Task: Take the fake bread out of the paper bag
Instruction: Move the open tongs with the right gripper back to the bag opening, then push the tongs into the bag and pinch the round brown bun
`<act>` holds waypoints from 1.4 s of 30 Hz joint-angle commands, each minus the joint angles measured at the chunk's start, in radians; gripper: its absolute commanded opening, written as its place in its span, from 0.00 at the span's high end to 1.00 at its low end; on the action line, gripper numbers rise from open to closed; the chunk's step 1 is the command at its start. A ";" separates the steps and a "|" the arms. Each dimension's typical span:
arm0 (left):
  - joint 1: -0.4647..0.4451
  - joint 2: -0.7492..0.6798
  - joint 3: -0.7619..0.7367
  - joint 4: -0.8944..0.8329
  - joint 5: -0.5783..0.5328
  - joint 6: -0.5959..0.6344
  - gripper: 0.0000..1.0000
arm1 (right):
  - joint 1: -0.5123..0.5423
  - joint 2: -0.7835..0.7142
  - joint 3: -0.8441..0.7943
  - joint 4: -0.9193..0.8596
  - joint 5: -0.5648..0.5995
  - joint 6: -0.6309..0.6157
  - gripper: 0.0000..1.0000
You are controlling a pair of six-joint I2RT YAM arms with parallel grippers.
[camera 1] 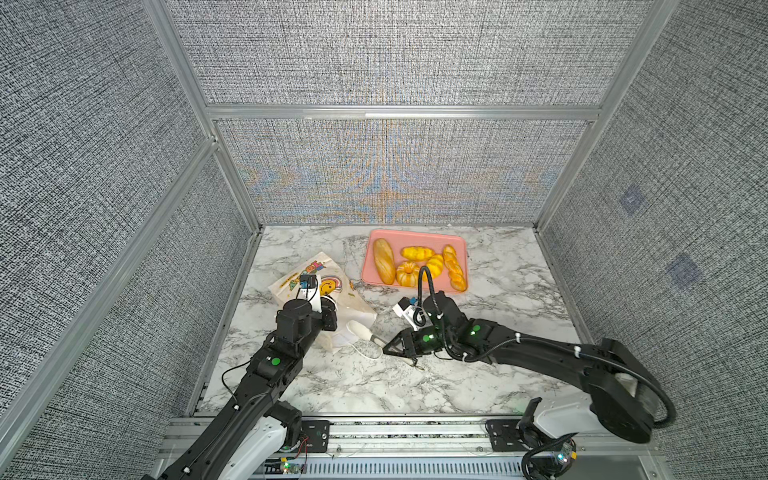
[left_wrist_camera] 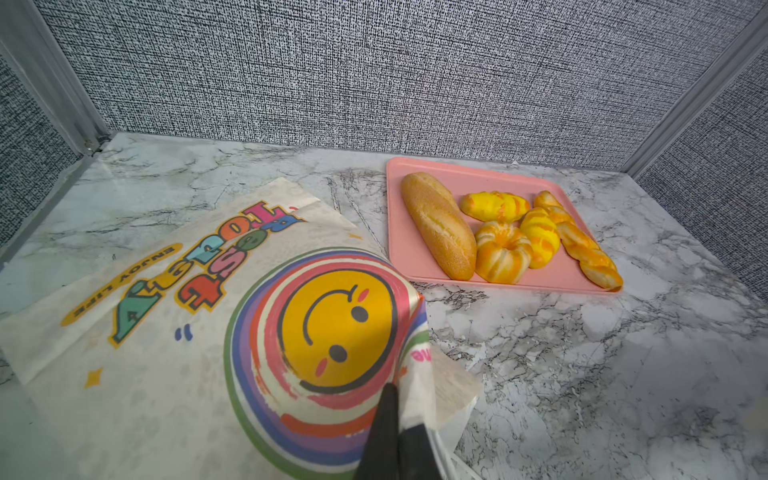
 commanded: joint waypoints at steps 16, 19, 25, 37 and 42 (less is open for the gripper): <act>0.001 0.059 0.028 0.088 0.045 -0.031 1.00 | 0.001 0.482 0.109 0.856 0.127 0.612 0.60; 0.001 0.062 0.025 0.091 0.048 -0.030 1.00 | -0.009 0.514 0.129 0.865 0.129 0.630 0.57; 0.001 0.067 0.027 0.096 0.053 -0.031 1.00 | -0.016 0.562 0.169 0.880 0.140 0.671 0.49; 0.001 0.086 0.044 0.100 0.060 -0.031 1.00 | -0.024 0.630 0.188 0.973 0.155 0.756 0.44; 0.001 0.081 0.035 0.100 0.063 -0.039 1.00 | -0.035 0.648 0.215 0.973 0.168 0.760 0.44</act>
